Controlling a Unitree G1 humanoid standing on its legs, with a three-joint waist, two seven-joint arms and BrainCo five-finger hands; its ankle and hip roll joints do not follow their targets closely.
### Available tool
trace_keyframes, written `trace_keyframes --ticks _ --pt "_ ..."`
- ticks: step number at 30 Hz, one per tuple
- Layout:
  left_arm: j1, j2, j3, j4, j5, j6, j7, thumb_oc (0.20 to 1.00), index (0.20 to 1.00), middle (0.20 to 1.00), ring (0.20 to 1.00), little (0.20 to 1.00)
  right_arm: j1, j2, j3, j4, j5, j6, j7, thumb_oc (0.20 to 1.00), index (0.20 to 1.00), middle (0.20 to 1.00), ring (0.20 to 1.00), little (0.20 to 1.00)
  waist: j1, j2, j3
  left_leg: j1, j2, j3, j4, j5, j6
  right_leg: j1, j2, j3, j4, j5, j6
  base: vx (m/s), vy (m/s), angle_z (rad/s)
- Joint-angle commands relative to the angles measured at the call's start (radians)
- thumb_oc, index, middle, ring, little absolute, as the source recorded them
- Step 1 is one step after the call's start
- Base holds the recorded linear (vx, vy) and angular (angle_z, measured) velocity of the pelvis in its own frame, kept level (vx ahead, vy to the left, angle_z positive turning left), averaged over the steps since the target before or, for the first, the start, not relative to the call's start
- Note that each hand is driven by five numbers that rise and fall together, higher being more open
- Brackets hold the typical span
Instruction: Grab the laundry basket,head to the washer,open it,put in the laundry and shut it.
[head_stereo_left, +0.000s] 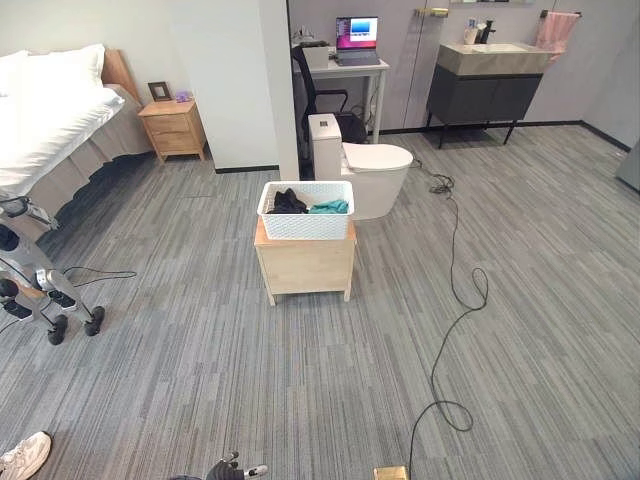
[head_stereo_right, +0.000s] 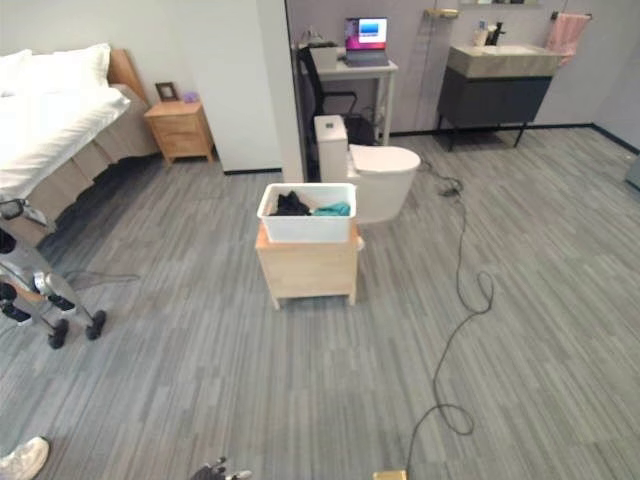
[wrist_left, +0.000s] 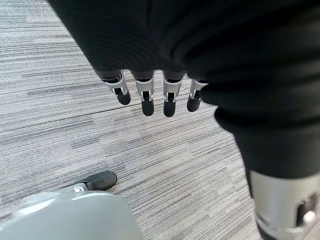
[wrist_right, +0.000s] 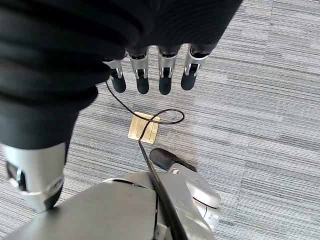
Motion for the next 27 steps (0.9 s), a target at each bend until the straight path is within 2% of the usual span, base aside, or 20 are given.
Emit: trace_keyframes --ticks 1,8,13,15,17,18,19,20,22,23,27 --pt "-0.059 -0.020 -0.002 0.022 0.010 -0.026 -0.001 1.000 1.000 1.000 1.000 1.000 -0.008 0.006 0.029 0.073 -0.021 0.002 0.005 1.000 1.000 1.000 1.000 1.000 0.007 -0.014 0.008 -0.011 0.047 0.021 0.004 -0.028 -0.056 -0.045 -0.100 -0.039 0.001 0.042 0.119 0.00 0.000 0.00" --pt "-0.055 -0.018 0.003 0.021 -0.002 -0.026 0.001 1.000 1.000 1.000 1.000 1.000 -0.009 0.007 0.022 0.070 -0.005 0.002 0.008 1.000 1.000 1.000 1.000 1.000 0.007 -0.013 0.018 -0.004 0.059 0.022 0.004 -0.025 -0.062 -0.038 -0.093 -0.040 0.001 0.035 0.113 0.02 -0.045 0.00" --pt "-0.064 -0.011 -0.001 0.000 -0.025 -0.026 0.006 1.000 1.000 1.000 1.000 1.000 -0.024 0.000 0.020 0.068 0.006 -0.003 0.001 1.000 1.000 1.000 1.000 1.000 0.013 -0.015 0.050 -0.010 0.087 0.021 0.019 -0.003 -0.076 -0.033 -0.073 -0.041 0.001 0.026 0.095 0.00 -0.081 0.01" --pt "-0.061 -0.006 0.005 -0.010 -0.038 -0.024 0.003 1.000 1.000 1.000 1.000 1.000 -0.036 -0.006 0.031 0.059 0.001 -0.008 0.002 1.000 1.000 1.000 1.000 1.000 0.019 -0.022 0.068 -0.038 0.102 0.015 0.094 -0.025 -0.081 -0.038 -0.060 -0.039 0.021 0.014 0.077 0.00 -0.132 0.06" --pt "-0.059 -0.001 0.008 -0.031 -0.052 -0.022 0.002 1.000 1.000 1.000 1.000 1.000 -0.046 -0.010 0.046 0.045 -0.003 -0.012 0.002 1.000 1.000 1.000 1.000 1.000 0.031 -0.033 0.099 -0.108 0.112 0.008 0.224 -0.027 -0.087 -0.044 -0.053 -0.036 0.050 -0.003 0.062 -0.05 -0.168 0.05" --pt "-0.068 0.004 0.004 -0.048 -0.071 -0.023 0.006 1.000 1.000 1.000 1.000 1.000 -0.057 -0.020 0.053 0.028 0.004 -0.014 -0.001 1.000 1.000 1.000 1.000 1.000 0.042 -0.041 0.134 -0.209 0.115 -0.018 0.378 0.029 -0.090 -0.048 -0.048 -0.044 0.064 -0.005 0.047 -0.08 -0.143 0.01" --pt "-0.069 0.004 0.004 -0.048 -0.071 -0.023 0.006 1.000 1.000 1.000 1.000 1.000 -0.057 -0.020 0.053 0.028 0.004 -0.014 -0.001 1.000 1.000 1.000 1.000 1.000 0.040 -0.039 0.133 -0.215 0.116 -0.020 0.383 0.027 -0.091 -0.050 -0.046 -0.046 0.065 -0.005 0.046 -0.02 -0.136 0.00" --pt "-0.074 -0.001 0.005 -0.052 -0.084 -0.023 0.014 1.000 1.000 1.000 1.000 1.000 -0.067 -0.028 0.054 0.020 0.010 -0.013 -0.008 1.000 1.000 1.000 1.000 1.000 0.037 -0.045 0.145 -0.269 0.131 0.000 0.430 0.046 -0.076 -0.042 -0.041 -0.063 0.056 -0.016 0.041 0.03 -0.049 0.02" --pt "-0.074 -0.001 0.005 -0.052 -0.084 -0.023 0.014 1.000 1.000 1.000 1.000 1.000 -0.067 -0.028 0.054 0.020 0.010 -0.013 -0.008 1.000 1.000 1.000 1.000 1.000 0.036 -0.045 0.144 -0.270 0.131 0.000 0.432 0.045 -0.076 -0.043 -0.041 -0.063 0.056 -0.016 0.041 0.06 -0.020 0.09" --pt "-0.078 -0.002 0.010 -0.054 -0.096 -0.026 0.021 1.000 1.000 1.000 1.000 1.000 -0.070 -0.036 0.056 0.019 0.015 -0.014 -0.012 1.000 1.000 1.000 1.000 1.000 0.043 -0.046 0.144 -0.298 0.129 0.027 0.367 0.025 -0.065 -0.034 -0.038 -0.069 0.044 -0.025 0.046 0.16 0.028 0.36" --pt "-0.088 -0.007 0.009 -0.049 -0.114 -0.031 0.027 1.000 1.000 1.000 1.000 1.000 -0.089 -0.042 0.053 0.009 0.047 -0.022 -0.023 1.000 1.000 1.000 1.000 1.000 0.074 -0.044 0.146 -0.379 0.116 0.057 0.186 0.116 -0.080 -0.007 -0.018 -0.067 0.033 -0.057 0.051 0.23 0.073 0.20"
